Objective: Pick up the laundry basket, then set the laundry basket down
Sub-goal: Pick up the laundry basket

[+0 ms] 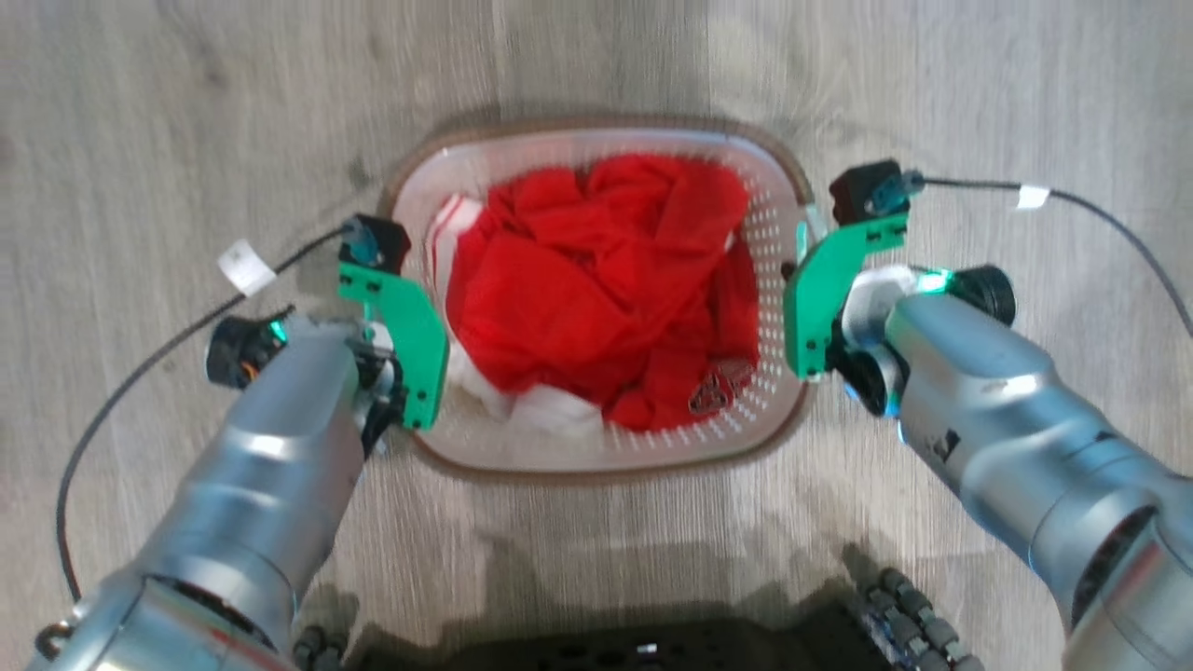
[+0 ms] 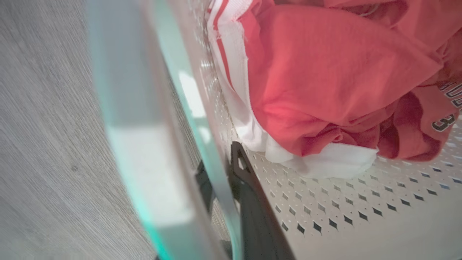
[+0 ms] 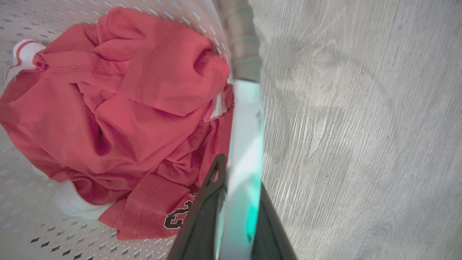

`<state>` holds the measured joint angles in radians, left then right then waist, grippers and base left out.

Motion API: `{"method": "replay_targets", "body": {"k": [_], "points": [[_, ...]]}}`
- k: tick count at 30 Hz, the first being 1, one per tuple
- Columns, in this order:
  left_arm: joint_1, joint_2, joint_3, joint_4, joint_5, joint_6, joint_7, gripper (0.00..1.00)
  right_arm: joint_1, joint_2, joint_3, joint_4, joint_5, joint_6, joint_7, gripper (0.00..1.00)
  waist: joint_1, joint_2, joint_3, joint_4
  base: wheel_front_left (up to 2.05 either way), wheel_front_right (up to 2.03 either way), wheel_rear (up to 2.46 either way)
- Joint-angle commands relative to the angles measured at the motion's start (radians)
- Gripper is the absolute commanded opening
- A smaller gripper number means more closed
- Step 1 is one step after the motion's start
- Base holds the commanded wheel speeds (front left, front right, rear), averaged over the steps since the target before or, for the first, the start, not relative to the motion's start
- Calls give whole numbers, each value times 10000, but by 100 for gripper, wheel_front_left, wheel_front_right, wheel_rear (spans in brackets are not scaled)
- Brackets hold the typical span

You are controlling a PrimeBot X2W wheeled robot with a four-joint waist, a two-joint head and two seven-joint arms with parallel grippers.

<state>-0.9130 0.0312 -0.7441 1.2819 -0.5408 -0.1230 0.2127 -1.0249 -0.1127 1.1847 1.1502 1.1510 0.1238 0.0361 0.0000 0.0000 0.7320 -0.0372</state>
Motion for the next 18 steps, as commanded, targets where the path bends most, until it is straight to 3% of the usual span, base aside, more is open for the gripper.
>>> {"method": "replay_targets", "body": {"k": [1, 18], "points": [[350, 192, -127, -125, 4, -58, 136, 0, 486, -57, 129, -221, 43, 69, 66, 0, 0, 0, -569, 81, 0, 0, 0], [1673, 196, -2302, -1380, -1787, -75, 2170, 0, 1933, -570, 779, -993, 666, 69, 2009, 0, 0, 0, -4431, 517, 0, 0, 0]]}}
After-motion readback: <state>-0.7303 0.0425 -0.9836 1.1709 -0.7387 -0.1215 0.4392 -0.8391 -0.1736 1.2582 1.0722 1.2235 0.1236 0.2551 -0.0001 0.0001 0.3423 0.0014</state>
